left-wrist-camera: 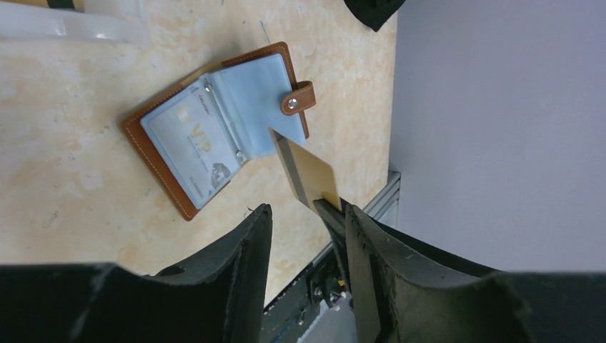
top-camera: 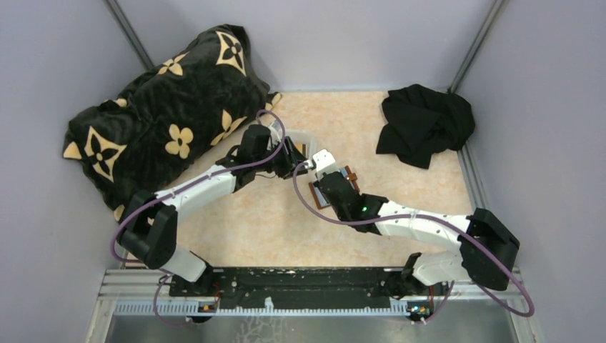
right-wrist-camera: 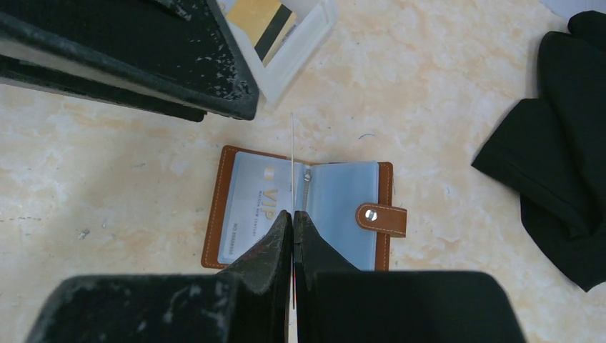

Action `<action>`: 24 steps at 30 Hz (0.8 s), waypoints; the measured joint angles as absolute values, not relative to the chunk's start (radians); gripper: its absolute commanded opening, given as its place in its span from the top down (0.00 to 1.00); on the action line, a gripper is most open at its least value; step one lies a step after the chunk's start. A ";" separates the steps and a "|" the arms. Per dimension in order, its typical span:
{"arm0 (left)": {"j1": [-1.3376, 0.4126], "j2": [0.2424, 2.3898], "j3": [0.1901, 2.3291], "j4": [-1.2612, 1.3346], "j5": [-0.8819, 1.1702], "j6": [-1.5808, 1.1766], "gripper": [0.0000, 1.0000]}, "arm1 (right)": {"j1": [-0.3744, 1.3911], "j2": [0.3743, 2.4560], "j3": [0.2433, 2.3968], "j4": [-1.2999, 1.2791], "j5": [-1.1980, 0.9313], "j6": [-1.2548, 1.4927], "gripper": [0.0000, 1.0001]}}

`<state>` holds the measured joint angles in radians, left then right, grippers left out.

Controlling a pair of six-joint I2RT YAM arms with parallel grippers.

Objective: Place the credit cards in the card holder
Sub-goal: Insert the credit card into the card holder.

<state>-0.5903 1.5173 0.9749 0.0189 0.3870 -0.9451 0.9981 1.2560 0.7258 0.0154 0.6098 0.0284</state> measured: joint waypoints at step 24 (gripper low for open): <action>-0.594 1.612 1.004 0.026 0.513 -1.062 0.48 | 1.082 1.427 0.799 0.093 0.724 -0.097 1.00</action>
